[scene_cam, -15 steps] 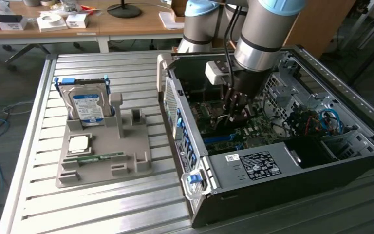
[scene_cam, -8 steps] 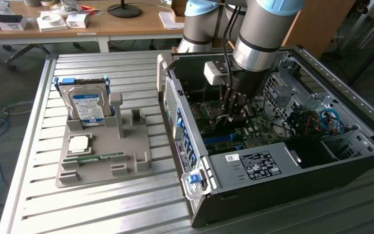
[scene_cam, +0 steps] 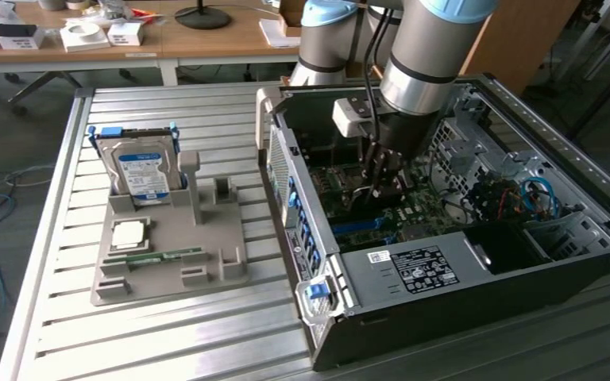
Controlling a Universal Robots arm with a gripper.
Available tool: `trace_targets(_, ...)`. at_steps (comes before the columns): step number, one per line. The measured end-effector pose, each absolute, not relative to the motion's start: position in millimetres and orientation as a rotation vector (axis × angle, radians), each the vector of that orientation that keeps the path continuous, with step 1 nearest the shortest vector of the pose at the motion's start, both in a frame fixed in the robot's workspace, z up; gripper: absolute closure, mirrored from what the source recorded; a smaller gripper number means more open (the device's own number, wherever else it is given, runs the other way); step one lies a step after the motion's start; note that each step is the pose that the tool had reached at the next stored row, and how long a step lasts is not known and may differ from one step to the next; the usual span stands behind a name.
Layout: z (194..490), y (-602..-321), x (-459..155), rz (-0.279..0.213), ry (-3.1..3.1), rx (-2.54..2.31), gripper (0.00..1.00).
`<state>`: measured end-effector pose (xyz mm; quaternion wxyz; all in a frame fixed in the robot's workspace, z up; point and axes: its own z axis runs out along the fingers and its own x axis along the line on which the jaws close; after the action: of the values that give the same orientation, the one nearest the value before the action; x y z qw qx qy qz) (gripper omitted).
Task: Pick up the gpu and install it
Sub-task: 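Insert the gpu into the slot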
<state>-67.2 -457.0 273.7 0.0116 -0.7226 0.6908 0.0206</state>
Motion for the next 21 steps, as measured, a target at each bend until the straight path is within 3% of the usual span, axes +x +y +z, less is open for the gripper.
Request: trace_targets(21, 263.2, -457.1, -69.1, 0.064, 2.147, -2.261, 0.74)
